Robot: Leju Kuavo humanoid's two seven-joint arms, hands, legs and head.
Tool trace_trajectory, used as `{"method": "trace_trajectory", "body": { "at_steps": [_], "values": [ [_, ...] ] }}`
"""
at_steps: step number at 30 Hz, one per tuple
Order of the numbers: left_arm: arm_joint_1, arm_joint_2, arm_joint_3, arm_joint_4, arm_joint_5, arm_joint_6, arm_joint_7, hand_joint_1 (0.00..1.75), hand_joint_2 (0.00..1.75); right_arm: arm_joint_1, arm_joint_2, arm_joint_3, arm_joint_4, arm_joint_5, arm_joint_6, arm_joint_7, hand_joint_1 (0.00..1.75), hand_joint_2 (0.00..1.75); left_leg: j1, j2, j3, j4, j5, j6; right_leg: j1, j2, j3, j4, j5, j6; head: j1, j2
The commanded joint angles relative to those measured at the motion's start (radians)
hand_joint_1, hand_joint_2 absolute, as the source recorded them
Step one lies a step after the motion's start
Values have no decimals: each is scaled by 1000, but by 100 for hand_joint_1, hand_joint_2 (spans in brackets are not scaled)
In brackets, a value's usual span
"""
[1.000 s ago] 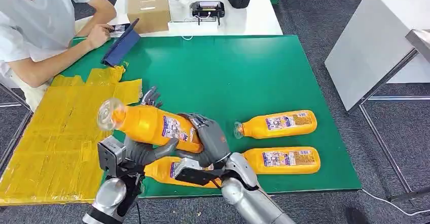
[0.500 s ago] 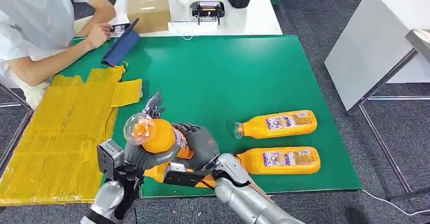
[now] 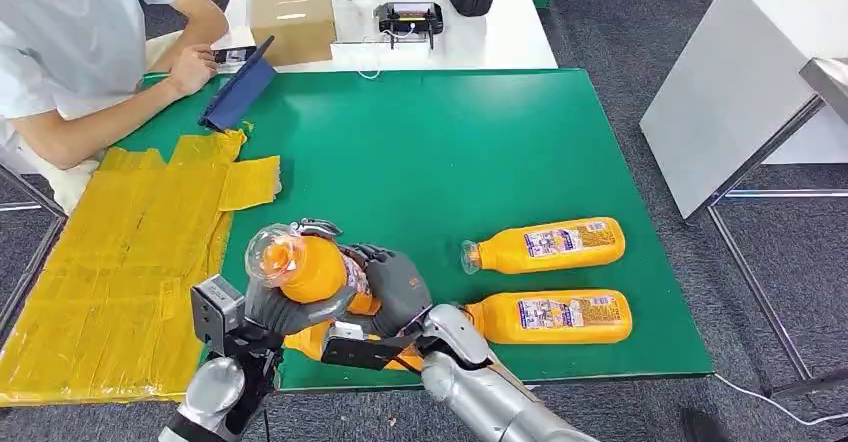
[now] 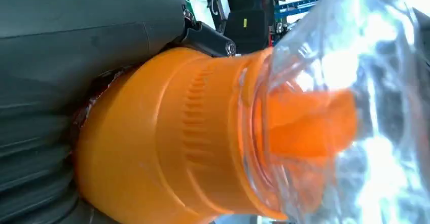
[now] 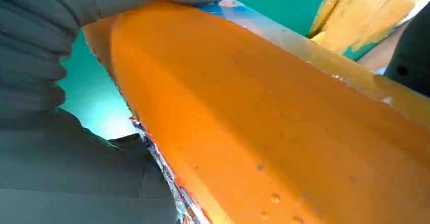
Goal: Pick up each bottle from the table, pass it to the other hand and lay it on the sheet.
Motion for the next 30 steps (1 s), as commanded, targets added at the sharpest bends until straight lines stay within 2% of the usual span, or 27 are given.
{"method": "trace_trajectory", "body": {
  "at_steps": [1, 6, 7, 8, 9, 12, 13, 15, 19, 21, 22, 23, 25, 27, 30],
  "values": [
    [-91, -15, -52, 54, -16, 15, -2, 175, 175, 34, -12, 87, 23, 15, 1, -14, 175, 175, 2, -5, 3, 0, -1, -1, 1, -1, 5, -1, -2, -1, 0, 0],
    [-91, -17, -52, 57, -24, 25, -2, 175, 175, 40, -15, 80, 4, 7, -3, -14, 175, 175, 2, -7, 6, 1, -3, -2, 1, 0, 8, 0, -4, -2, 0, 0],
    [-95, -16, -41, 54, -62, 86, -16, 175, 175, 64, -25, 51, -72, -29, -50, -28, 0, 175, 2, -5, 3, 0, -1, -1, 1, -1, 5, -1, -2, -1, 0, 0],
    [-112, -15, -12, 36, -111, 169, -37, 175, 175, 80, -33, 17, -125, -71, -53, -18, 0, 175, 2, -6, 5, 1, -2, -2, 1, 0, 7, -1, -4, -2, 0, 0],
    [-118, -12, -10, 34, -130, 188, -40, 175, 175, 84, -35, 10, -134, -80, -54, -17, 0, 175, 2, -6, 5, 0, -3, -2, 1, 0, 7, -1, -4, -2, 0, 0],
    [-171, 10, 22, 21, -376, 390, -8, 175, 175, 123, -68, -35, -266, -115, -69, -12, 0, 175, 2, -6, 5, 2, -3, -2, 1, 1, 7, 1, -4, -2, 0, 0],
    [-177, 15, 31, 15, -376, 382, 2, 175, 175, 130, -76, -40, -292, -117, -62, -6, 0, 175, 2, -5, 1, 1, -1, -1, 1, 0, 3, 0, -2, -1, 0, 0],
    [-177, 15, 31, 15, -376, 382, 2, 175, 175, 130, -76, -40, -292, -117, -62, -6, 0, 175, 2, -7, 4, 2, -3, -2, 1, 0, 7, 2, -4, -2, 0, 0],
    [-170, 10, 27, 19, -375, 383, 1, 175, 175, 133, -75, -38, -289, -118, -59, -6, 0, 175, 2, -4, 6, 1, -3, -2, 1, 4, 8, 0, -3, -2, 0, 0],
    [-170, 10, 27, 19, -375, 383, 1, 175, 175, 133, -75, -38, -289, -118, -59, -6, 0, 175, 1, -2, 1, 0, -1, -1, 0, 1, 3, 0, -1, -1, 0, 0],
    [-174, 12, 31, 27, -438, 429, 4, 175, 175, 137, -72, -47, -294, -122, -69, -8, 0, 175, 2, -4, 4, 1, -2, -1, 1, 2, 6, 0, -2, -1, 0, 0],
    [-189, 13, 49, 39, -589, 528, 50, 175, 175, 155, -77, -68, -336, -123, -98, -12, 0, 175, 1, -3, 2, 0, -1, -1, 0, 2, 4, 0, -1, -1, 0, 0],
    [-218, 38, 84, 60, -838, 568, 173, 175, 175, 192, -106, -85, -451, -64, -128, 23, 0, 175, 1, -4, 2, 1, -1, -1, 1, 1, 4, 0, -2, -1, 0, 0],
    [-237, 62, 127, 59, -1099, 556, 278, 175, 175, 261, -149, -89, -643, 12, -123, 40, 0, 175, 1, -4, 1, 1, -1, -1, 1, 0, 3, 1, -2, -1, 0, 0],
    [-283, 73, 148, 96, -1342, 537, 362, 175, 175, 313, -186, -77, -792, 90, -122, 59, 0, 175, 2, -5, 3, 2, -3, -2, 1, 1, 5, 1, -3, -2, 0, 0]
  ]
}}
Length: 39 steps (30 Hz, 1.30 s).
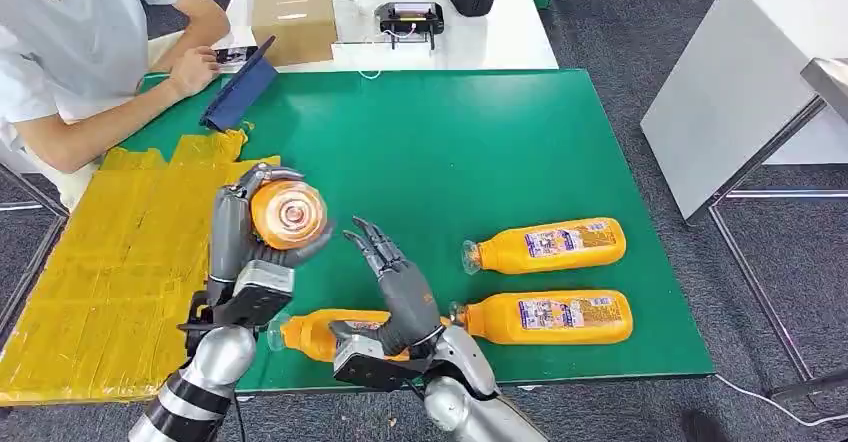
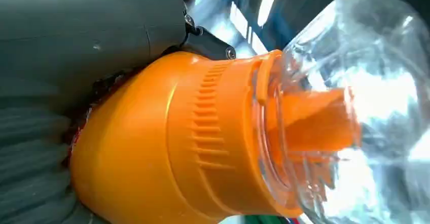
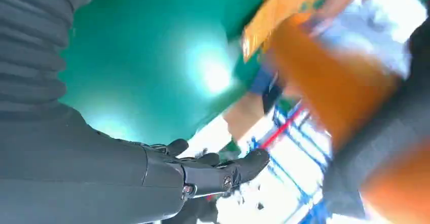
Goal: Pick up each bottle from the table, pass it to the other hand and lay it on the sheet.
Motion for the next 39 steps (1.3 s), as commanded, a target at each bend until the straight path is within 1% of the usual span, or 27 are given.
{"method": "trace_trajectory", "body": {
  "at_steps": [1, 2, 3, 4, 5, 6, 7, 8, 9, 10, 11, 12, 16, 18, 19, 20, 21, 22, 23, 24, 25, 28, 32, 34, 35, 38, 39],
  "values": [
    [-167, 79, 109, 137, -720, -26, 290, 175, 175, 142, -140, -17, -470, 172, -4, 49, 0, 175, 1, -4, 1, 1, -2, -1, 1, 0, 3, 1, -3, -1, 0, 0],
    [-196, 85, 100, 172, -807, -53, 330, 175, 175, 143, -140, -10, -478, 175, 0, 48, 0, 175, 2, -5, 3, 2, -3, -2, 1, 1, 4, 1, -4, -2, 0, 0],
    [-266, 141, 31, 242, -846, -100, 421, 175, 175, 135, -142, 8, -481, 167, 25, 42, 0, 175, 1, -4, 1, 1, -1, -1, 1, 0, 2, 1, -2, -1, 0, 0],
    [-323, 184, -36, 295, -846, -130, 479, 175, 175, 130, -141, 15, -480, 170, 29, 40, 0, 175, 1, -5, 2, 1, -1, -1, 1, 0, 3, 1, -2, -2, 0, 0],
    [-365, 211, -95, 336, -846, -161, 530, 175, 175, 124, -140, 23, -477, 177, 33, 38, 0, 175, 2, -6, 4, 2, -3, -2, 1, 1, 6, 2, -4, -2, 0, 0],
    [-441, 209, -147, 450, -846, -208, 563, 175, 175, 109, -133, 38, -463, 201, 45, 50, 0, 175, 2, -6, 2, 2, -1, -2, 1, -1, 3, 2, -3, -2, 0, 0],
    [-504, 225, -214, 542, -846, -260, 609, 175, 175, 95, -131, 52, -447, 216, 68, 69, 0, 175, 3, -10, 2, 4, -1, -2, 2, -3, 5, 3, -4, -3, 0, 0],
    [-538, 214, -230, 620, -846, -286, 612, 175, 175, 81, -127, 63, -430, 229, 85, 82, 0, 175, 2, -10, 1, 2, 1, -2, 1, -5, 2, 2, -2, -2, 0, 0],
    [-576, 199, -252, 720, -846, -308, 610, 175, 175, 64, -123, 81, -406, 246, 113, 101, 0, 175, 3, -12, 2, 3, 0, -2, 2, -6, 4, 2, -3, -3, 0, 0],
    [-602, 191, -280, 792, -846, -311, 610, 175, 175, 52, -124, 96, -390, 257, 127, 111, 0, 175, 2, -7, 3, 0, 2, -3, 1, -2, 2, 0, 0, -4, 0, 0],
    [-610, 182, -289, 835, -846, -313, 610, 175, 175, 43, -124, 108, -376, 263, 138, 116, 0, 175, 3, -5, 5, 0, 2, -4, 2, 2, 4, 0, 1, -5, 0, 0],
    [-611, 168, -276, 876, -846, -314, 609, 175, 175, 37, -125, 117, -367, 265, 146, 122, 0, 175, 2, -3, 4, -1, 2, -3, 1, 2, 4, 0, 2, -4, 0, 0],
    [-603, 164, -274, 890, -846, -303, 605, 175, 175, 36, -126, 121, -363, 265, 147, 123, 0, 175, 2, 0, 4, 0, 3, -3, 1, 4, 3, 0, 4, -6, 0, 0],
    [-609, 151, -258, 927, -846, -341, 613, 175, 175, 32, -128, 125, -361, 265, 162, 135, 0, 175, 4, 0, 6, 1, 1, -4, 2, 6, 5, 0, 2, -6, 0, 0],
    [-613, 147, -253, 951, -846, -354, 620, 175, 175, 25, -128, 129, -354, 270, 169, 141, 0, 175, 3, -1, 3, 0, 3, -3, 2, 3, 3, 0, 3, -6, 0, 0],
    [-622, 138, -234, 997, -846, -363, 631, 175, 175, 14, -126, 137, -339, 297, 172, 159, 0, 175, 3, -1, 5, 1, 1, -4, 2, 5, 5, 1, 2, -7, 0, 0],
    [-628, 132, -214, 1029, -846, -365, 642, 175, 175, 6, -124, 145, -325, 355, 149, 183, 0, 175, 2, 0, 3, 0, 3, -3, 1, 3, 2, 1, 4, -6, 0, 0],
    [-630, 134, -210, 1043, -846, -361, 642, 175, 175, 3, -119, 150, -316, 367, 146, 189, 0, 175, 3, 0, 5, 1, 2, -4, 2, 5, 4, 1, 3, -6, 0, 0],
    [-630, 136, -210, 1046, -846, -358, 641, 175, 175, 2, -117, 151, -314, 368, 146, 190, 0, 175, 2, 1, 2, 0, 3, -3, 1, 4, 1, 1, 4, -6, 0, 0],
    [-631, 136, -209, 1050, -846, -354, 640, 175, 175, 1, -116, 153, -311, 369, 145, 191, 0, 175, 3, 1, 4, 1, 2, -4, 2, 6, 3, 0, 3, -7, 0, 0],
    [-631, 136, -209, 1050, -846, -354, 640, 175, 175, 1, -116, 153, -311, 369, 145, 191, 0, 175, 3, 0, 1, 0, 4, -3, 2, 4, 1, 0, 4, -6, 0, 0],
    [-631, 136, -209, 1050, -846, -354, 640, 175, 175, 1, -116, 153, -311, 369, 145, 191, 0, 175, 4, -1, 3, 1, 2, -4, 3, 5, 3, 1, 2, -7, 0, 0],
    [-633, 129, -202, 1056, -844, -364, 641, 175, 175, 1, -118, 153, -312, 370, 145, 192, 0, 175, 3, 0, 1, 0, 4, -3, 2, 3, 0, 1, 4, -6, 0, 0],
    [-635, 116, -139, 1089, -825, -389, 628, 175, 175, -20, -119, 175, -287, 390, 173, 217, 0, 175, 4, -1, 4, 1, 2, -3, 3, 5, 3, 1, 2, -6, 0, 0],
    [-634, 114, -113, 1108, -819, -393, 627, 175, 175, -31, -115, 184, -268, 402, 180, 228, 0, 175, 4, 0, 2, 1, 3, -3, 2, 4, 2, 1, 3, -6, 0, 0],
    [-627, 103, -50, 1153, -798, -397, 614, 175, 175, -55, -105, 196, -223, 399, 196, 237, 0, 175, 4, 1, 4, 1, 2, -4, 2, 7, 3, 1, 3, -7, 0, 0],
    [-623, 97, -22, 1161, -777, -402, 601, 175, 175, -59, -102, 197, -214, 397, 200, 239, 0, 175, 3, 1, 2, 0, 3, -3, 2, 5, 1, 0, 4, -6, 0, 0]
  ]
}}
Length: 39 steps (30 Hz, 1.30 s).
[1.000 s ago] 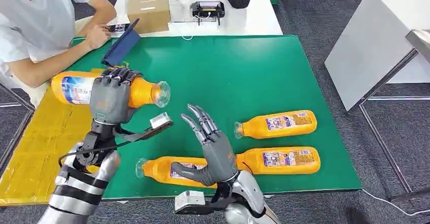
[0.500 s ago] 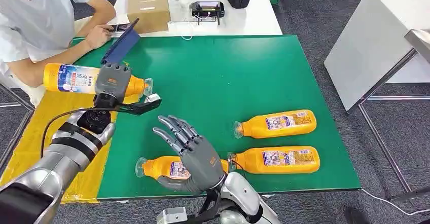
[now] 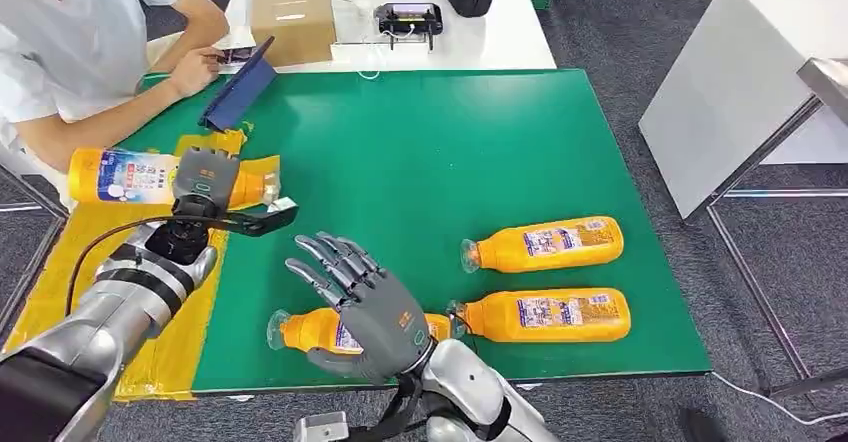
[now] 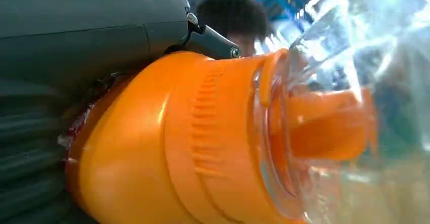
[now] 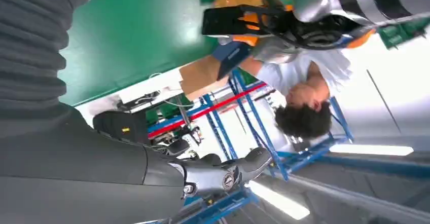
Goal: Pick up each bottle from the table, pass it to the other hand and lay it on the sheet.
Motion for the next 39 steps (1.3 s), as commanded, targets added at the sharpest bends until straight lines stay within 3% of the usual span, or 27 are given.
{"method": "trace_trajectory", "body": {
  "at_steps": [1, 5, 6, 7, 8, 25, 29, 39],
  "values": [
    [-49, -57, 168, 189, 58, -32, -39, 175, 175, -93, -8, 66, 155, 1, 37, 30, 0, 175, 2, 0, 5, 0, -3, -2, 1, 6, 5, -1, -2, -2, 0, 0],
    [-21, -76, 260, 195, 142, -47, -113, 175, 175, -103, -5, 62, 195, 56, 24, 85, 0, 175, 2, -1, 5, 0, -2, -1, 1, 5, 5, -1, -2, -1, 0, 0],
    [-9, -83, 303, 193, 194, -71, -163, 47, 175, -101, -1, 57, 209, 96, 11, 123, 0, 175, 2, 0, 6, 0, -3, -1, 1, 6, 6, -1, -2, -2, 0, 0],
    [4, -84, 315, 192, 209, -68, -179, 7, 175, -101, -2, 53, 214, 99, 12, 127, 0, 175, 1, 0, 5, -1, -2, -1, 1, 5, 5, -1, -1, -1, 0, 0],
    [10, -84, 315, 191, 209, -62, -180, 0, 175, -101, -3, 52, 216, 99, 13, 127, 0, 175, 2, 0, 6, 0, -3, -1, 1, 6, 6, -1, -2, -1, 0, 0],
    [77, -96, 391, 196, 299, -44, -247, 0, 175, -117, 22, 39, 285, 96, 42, 140, 0, 175, 2, -1, 5, 0, -3, -1, 1, 5, 5, -1, -2, -1, 0, 0],
    [103, -114, 469, 151, 405, 17, -346, 0, 175, -115, 22, 29, 303, 96, 56, 155, 0, 175, 2, -1, 6, 0, -3, -1, 1, 6, 7, -1, -3, -2, 0, 0],
    [112, -120, 494, 130, 440, 38, -379, 0, 175, -112, 20, 29, 304, 99, 58, 161, 0, 175, 1, -1, 2, 0, -1, -1, 1, 2, 2, -1, -1, -1, 0, 0]
  ]
}}
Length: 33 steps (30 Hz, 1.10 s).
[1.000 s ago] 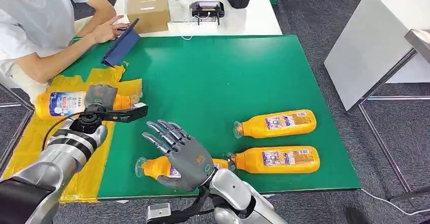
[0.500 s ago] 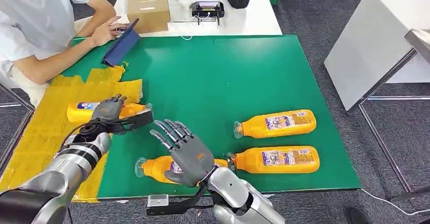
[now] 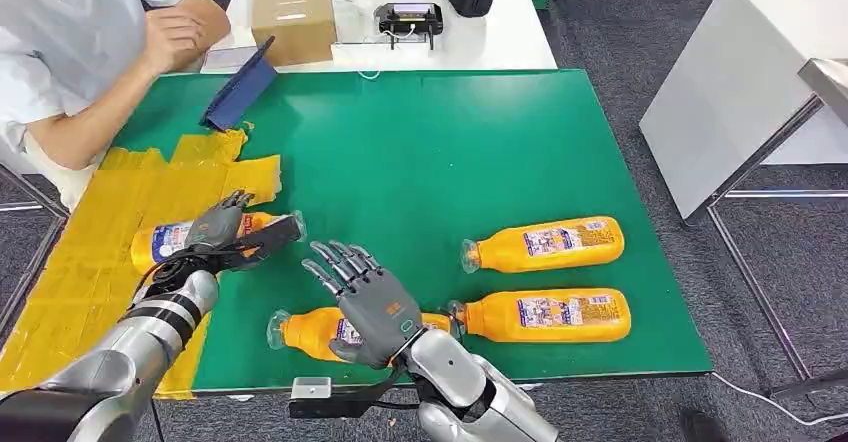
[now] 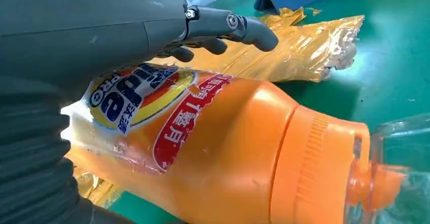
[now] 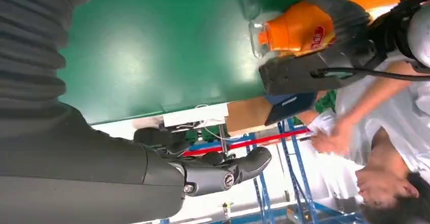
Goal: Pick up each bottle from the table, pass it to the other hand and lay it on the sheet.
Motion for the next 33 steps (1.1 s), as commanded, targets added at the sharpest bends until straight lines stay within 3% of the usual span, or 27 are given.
{"method": "trace_trajectory", "body": {
  "at_steps": [1, 3, 7, 11, 33],
  "values": [
    [13, -37, 103, -31, 99, 54, -102, 0, 175, -36, -12, 3, 72, 6, 19, 16, 0, 175, 1, -1, 4, 0, -2, -1, 0, 4, 4, 0, -2, -1, 0, 0],
    [87, -80, 245, -185, 380, 51, -370, 0, 175, -32, -16, 4, 92, 10, 44, 31, 0, 175, 1, -1, 5, 0, -2, -1, 0, 4, 5, -1, -2, -1, 0, 0],
    [296, -94, 214, -668, 683, -27, -432, 0, 175, -42, -3, 2, 176, 39, 55, 73, 0, 175, 1, 0, 5, 0, -3, -1, 0, 5, 5, -2, -2, -1, 0, 0],
    [389, -83, 148, -924, 772, -45, -445, 0, 175, -52, 4, 1, 238, 55, 93, 98, 0, 175, 0, 3, 3, 0, -3, -1, 0, 6, 2, -1, -1, -1, 0, 0],
    [515, -77, -20, -1229, 799, 2, -482, 0, 175, -49, 4, -36, 339, 66, 163, 134, 0, 175, 1, 1, 4, 0, -3, -2, 0, 6, 4, -1, -3, -2, 0, 0]
  ]
}}
